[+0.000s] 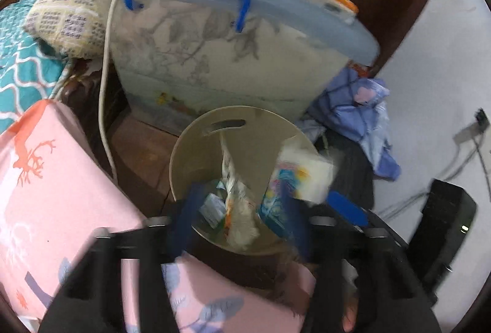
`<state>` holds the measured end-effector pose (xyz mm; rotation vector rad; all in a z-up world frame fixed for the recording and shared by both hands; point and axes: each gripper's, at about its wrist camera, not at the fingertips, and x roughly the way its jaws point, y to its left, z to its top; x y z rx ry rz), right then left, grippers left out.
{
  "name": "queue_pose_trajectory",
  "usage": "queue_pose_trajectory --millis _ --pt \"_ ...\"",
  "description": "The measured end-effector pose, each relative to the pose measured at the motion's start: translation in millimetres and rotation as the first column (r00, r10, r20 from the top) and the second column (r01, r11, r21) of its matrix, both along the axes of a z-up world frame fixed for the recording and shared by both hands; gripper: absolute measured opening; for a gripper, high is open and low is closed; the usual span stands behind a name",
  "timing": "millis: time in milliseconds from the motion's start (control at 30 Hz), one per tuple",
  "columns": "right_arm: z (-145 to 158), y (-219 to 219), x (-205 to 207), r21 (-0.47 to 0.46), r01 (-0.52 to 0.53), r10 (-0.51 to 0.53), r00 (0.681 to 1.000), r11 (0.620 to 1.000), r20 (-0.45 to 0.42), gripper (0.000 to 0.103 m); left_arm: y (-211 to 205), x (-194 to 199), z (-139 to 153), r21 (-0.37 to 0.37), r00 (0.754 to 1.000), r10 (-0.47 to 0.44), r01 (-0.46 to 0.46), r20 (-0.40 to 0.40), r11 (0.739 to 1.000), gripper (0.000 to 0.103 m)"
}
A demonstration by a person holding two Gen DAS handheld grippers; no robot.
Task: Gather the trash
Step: 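Release the wrapper and tissue pack into the wastebasket with both grippers, then grasp the green soda can with the left gripper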
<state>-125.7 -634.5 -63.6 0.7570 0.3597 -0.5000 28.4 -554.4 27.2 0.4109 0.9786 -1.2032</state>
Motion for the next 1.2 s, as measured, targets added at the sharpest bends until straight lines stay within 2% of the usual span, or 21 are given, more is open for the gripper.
queue_pose_trajectory --millis 133,333,500,633,733,767,833,867,933,1000,1067,1200 --pt "5.4 5.2 -12.8 -0.009 0.029 -0.029 0.999 1.000 0.034 0.065 18.2 -1.8 1.5 -0.018 1.000 -0.001 0.001 0.004 1.000 0.054" --pt "7.9 25.8 -6.2 0.026 -0.023 0.021 0.997 0.999 0.071 0.065 102.2 -4.2 20.5 -0.097 0.998 0.034 -0.029 0.048 0.995 0.054" --pt "14.0 59.2 27.0 0.039 -0.144 0.141 0.987 0.989 0.081 0.065 194.9 7.9 38.6 -0.181 0.993 0.115 -0.108 0.032 0.978 0.054" --pt "18.3 103.9 70.5 0.047 -0.311 0.308 0.949 0.949 0.063 0.065 276.6 19.4 49.6 -0.228 0.980 0.198 -0.191 0.010 0.955 0.054" --pt "19.6 139.2 102.8 0.063 -0.424 0.421 0.906 0.904 0.054 0.065 346.5 29.5 52.5 -0.247 0.957 0.290 -0.277 0.018 0.929 0.054" --pt "19.5 149.7 112.6 0.071 -0.453 0.451 0.891 0.888 0.050 0.065 371.4 35.6 52.9 -0.249 0.942 0.335 -0.320 0.018 0.914 0.054" --pt "17.6 171.8 134.0 0.087 -0.510 0.509 0.860 0.856 0.039 0.065 415.4 54.1 53.2 -0.245 0.897 0.443 -0.427 0.011 0.870 0.056" --pt "16.5 184.6 146.5 0.093 -0.536 0.535 0.844 0.839 0.033 0.065 428.4 61.7 53.5 -0.242 0.879 0.477 -0.461 0.006 0.853 0.059" --pt "14.1 205.4 167.6 0.102 -0.572 0.573 0.819 0.814 0.018 0.065 453.6 82.5 52.0 -0.221 0.825 0.565 -0.552 -0.003 0.804 0.067" --pt "9.3 225.4 187.8 0.109 -0.598 0.602 0.799 0.794 -0.001 0.066 469.1 105.7 48.4 -0.201 0.784 0.620 -0.606 0.012 0.770 0.068" --pt "4.2 241.0 207.5 0.119 -0.611 0.617 0.787 0.783 -0.018 0.068 469.1 122.2 43.1 -0.174 0.772 0.636 -0.624 0.016 0.762 0.069" --pt "-1.2 250.8 238.1 0.151 -0.600 0.609 0.793 0.786 -0.024 0.072 461.0 142.3 29.3 -0.146 0.784 0.620 -0.617 -0.027 0.773 0.071"
